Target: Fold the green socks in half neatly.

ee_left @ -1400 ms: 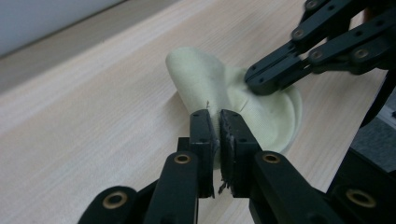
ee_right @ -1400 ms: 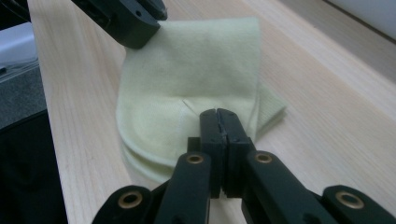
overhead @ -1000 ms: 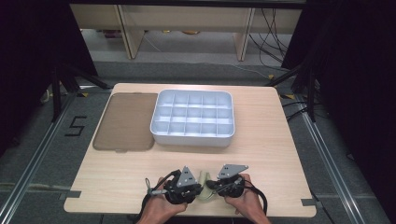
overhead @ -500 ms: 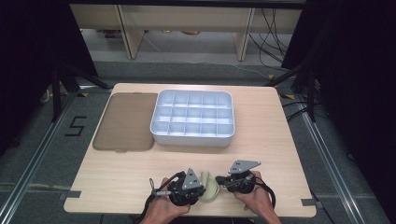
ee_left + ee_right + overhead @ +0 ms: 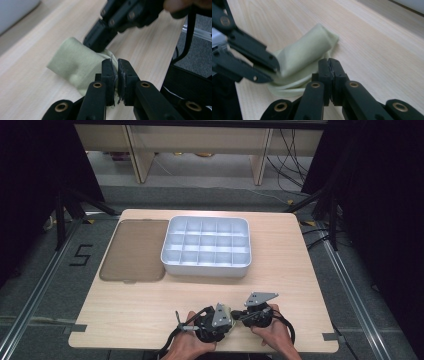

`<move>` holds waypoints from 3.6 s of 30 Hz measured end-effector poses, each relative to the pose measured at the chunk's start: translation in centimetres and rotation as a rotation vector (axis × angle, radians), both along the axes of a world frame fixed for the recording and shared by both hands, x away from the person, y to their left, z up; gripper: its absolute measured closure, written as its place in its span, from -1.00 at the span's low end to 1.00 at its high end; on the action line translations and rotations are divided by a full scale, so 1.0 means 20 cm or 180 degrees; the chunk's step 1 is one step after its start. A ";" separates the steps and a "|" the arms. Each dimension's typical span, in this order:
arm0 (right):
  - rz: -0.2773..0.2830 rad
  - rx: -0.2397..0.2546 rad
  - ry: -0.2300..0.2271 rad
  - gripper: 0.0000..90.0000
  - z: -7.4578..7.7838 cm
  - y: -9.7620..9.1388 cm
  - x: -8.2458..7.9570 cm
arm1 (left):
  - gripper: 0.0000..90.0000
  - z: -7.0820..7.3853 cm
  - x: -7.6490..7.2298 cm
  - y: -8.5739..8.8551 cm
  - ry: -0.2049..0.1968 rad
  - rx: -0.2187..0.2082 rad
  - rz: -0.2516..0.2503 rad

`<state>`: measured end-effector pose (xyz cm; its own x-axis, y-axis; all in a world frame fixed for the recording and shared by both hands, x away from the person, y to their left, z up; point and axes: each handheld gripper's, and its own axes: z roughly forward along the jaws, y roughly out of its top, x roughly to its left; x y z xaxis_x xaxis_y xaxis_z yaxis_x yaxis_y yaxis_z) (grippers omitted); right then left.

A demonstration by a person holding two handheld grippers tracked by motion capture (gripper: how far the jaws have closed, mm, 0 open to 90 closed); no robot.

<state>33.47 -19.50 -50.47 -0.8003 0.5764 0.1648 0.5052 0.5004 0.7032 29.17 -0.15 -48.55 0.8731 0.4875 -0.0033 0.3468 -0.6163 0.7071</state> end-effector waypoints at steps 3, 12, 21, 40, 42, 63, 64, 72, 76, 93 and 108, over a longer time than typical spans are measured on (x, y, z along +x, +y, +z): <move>-0.0064 0.0015 -0.0039 0.98 0.01 -0.02 0.01 | 0.84 -0.03 0.00 -0.02 0.0000 0.0068 -0.0032; -0.0103 0.0340 -0.0217 0.98 0.11 -0.04 0.03 | 0.84 -0.05 0.00 -0.03 0.0086 -0.0027 0.0037; 0.0225 0.0420 -0.0171 0.98 0.11 0.08 0.02 | 0.83 -0.04 0.01 -0.03 0.0004 0.0087 -0.0006; 0.0160 0.0104 -0.0090 1.00 0.02 0.07 0.07 | 0.65 0.06 0.02 0.10 0.0223 -0.0274 -0.0007; 0.0160 0.0111 -0.0071 1.00 0.02 0.07 0.06 | 0.69 0.05 0.02 0.12 0.0210 -0.0210 -0.0019; -0.0065 0.0333 -0.0130 0.41 0.09 0.01 0.08 | 0.86 -0.04 0.01 0.06 0.0132 0.0097 -0.0066; -0.0106 0.0349 -0.0089 0.33 0.09 0.00 0.08 | 0.86 -0.04 0.01 0.06 0.0132 0.0097 -0.0066; -0.0138 0.0314 0.0026 0.03 0.07 0.02 0.09 | 0.85 -0.04 0.01 0.06 0.0115 0.0134 -0.0049; -0.0095 0.0212 0.0136 -0.06 0.05 0.05 0.10 | 0.84 -0.04 0.01 0.06 0.0111 0.0107 -0.0057; -0.0049 0.0159 0.0410 -0.07 0.01 0.10 0.12 | 0.80 -0.04 0.00 0.06 0.0109 0.0100 -0.0059; -0.0059 0.0141 0.0440 0.38 -0.02 0.12 0.09 | 0.54 -0.03 0.00 0.11 0.0244 -0.0006 -0.0044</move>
